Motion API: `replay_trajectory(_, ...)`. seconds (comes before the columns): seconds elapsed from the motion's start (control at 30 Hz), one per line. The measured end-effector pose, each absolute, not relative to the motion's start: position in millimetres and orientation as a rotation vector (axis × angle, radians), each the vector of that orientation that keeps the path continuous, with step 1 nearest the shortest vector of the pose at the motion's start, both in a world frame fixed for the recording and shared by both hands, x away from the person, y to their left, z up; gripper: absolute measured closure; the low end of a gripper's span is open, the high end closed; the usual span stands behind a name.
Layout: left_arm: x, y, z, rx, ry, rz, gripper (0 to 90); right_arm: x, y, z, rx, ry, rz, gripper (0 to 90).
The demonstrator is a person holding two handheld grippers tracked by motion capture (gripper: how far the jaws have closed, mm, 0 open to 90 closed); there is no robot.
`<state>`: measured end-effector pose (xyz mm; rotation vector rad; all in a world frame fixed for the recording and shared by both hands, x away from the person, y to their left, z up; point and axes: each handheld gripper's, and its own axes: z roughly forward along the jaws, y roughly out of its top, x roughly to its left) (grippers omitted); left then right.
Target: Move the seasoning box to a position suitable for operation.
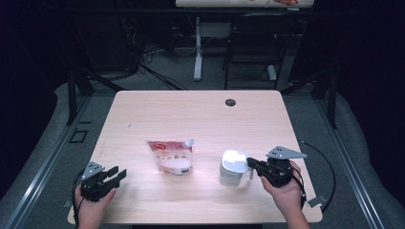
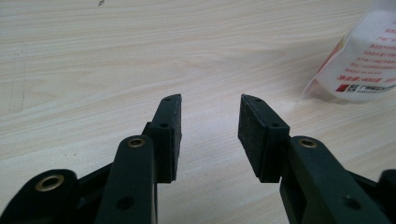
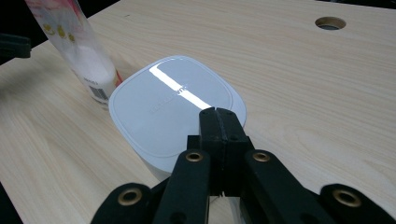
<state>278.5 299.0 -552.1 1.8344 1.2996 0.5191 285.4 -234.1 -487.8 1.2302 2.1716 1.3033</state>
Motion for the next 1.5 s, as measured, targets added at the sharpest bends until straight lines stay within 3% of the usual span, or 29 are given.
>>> replay_trajectory(1.5, 279.0, 298.5, -552.8, 1.836, 1.299, 0.521, 59.8, 285.0, -245.8, -495.1, 1.341, 2.129, 1.418, 90.0)
